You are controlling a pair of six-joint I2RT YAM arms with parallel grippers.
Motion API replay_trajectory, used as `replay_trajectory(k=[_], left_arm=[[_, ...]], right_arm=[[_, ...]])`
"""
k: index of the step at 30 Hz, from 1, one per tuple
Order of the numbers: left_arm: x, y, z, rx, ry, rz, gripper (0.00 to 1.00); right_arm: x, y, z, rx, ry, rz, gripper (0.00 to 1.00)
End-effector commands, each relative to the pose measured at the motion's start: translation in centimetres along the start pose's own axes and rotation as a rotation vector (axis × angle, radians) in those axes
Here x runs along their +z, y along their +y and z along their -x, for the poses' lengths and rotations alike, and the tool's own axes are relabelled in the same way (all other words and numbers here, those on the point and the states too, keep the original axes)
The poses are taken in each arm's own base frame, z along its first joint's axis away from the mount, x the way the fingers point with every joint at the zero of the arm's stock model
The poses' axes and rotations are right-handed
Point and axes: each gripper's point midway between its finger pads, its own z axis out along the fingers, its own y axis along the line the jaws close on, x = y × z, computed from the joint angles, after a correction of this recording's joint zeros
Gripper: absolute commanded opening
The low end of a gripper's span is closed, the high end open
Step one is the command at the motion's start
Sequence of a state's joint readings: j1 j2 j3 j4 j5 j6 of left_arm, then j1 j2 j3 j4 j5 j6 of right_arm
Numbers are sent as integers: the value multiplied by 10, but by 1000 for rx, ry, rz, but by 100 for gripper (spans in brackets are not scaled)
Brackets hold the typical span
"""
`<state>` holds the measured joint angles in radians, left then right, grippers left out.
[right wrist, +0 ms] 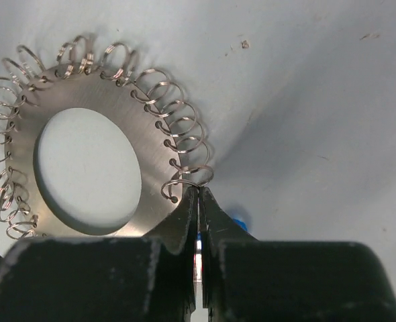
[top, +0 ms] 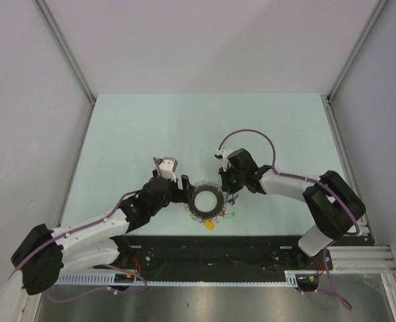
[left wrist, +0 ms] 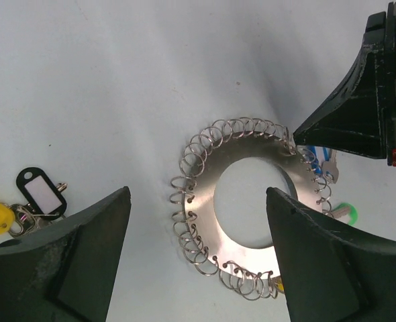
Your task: Put the keys on the keyring
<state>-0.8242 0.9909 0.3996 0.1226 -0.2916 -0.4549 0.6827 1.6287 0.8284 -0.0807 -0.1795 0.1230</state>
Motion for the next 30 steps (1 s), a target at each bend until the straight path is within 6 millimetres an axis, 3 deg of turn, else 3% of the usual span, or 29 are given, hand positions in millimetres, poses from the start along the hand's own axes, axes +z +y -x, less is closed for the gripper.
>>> replay_trajectory(k=[1,8,12,13,19,25,30], left_arm=[[-4,-14,17,1,-75,-84,86],[-15,-38,30,18,-143,-236,87],[-26,-50,40,43,-205,-322,96],[-28,-51,42,48,-222,-334,97],[-42,-71,63,84,-298,-440,98],[-44,-100,66,198,-302,-588,93],[-31,-109,59,321,-267,-624,77]], right_arm=[[-24,3,23,-101,-87,-74,0],[-48,18,48,-208,-220,-127,0],[-74,32,62,-237,-344,-110,0],[-83,37,75,-267,-412,-103,0],[-122,53,93,-342,-578,-83,0],[-134,58,96,-446,-605,-95,0],[-139,60,94,-466,-603,-93,0]])
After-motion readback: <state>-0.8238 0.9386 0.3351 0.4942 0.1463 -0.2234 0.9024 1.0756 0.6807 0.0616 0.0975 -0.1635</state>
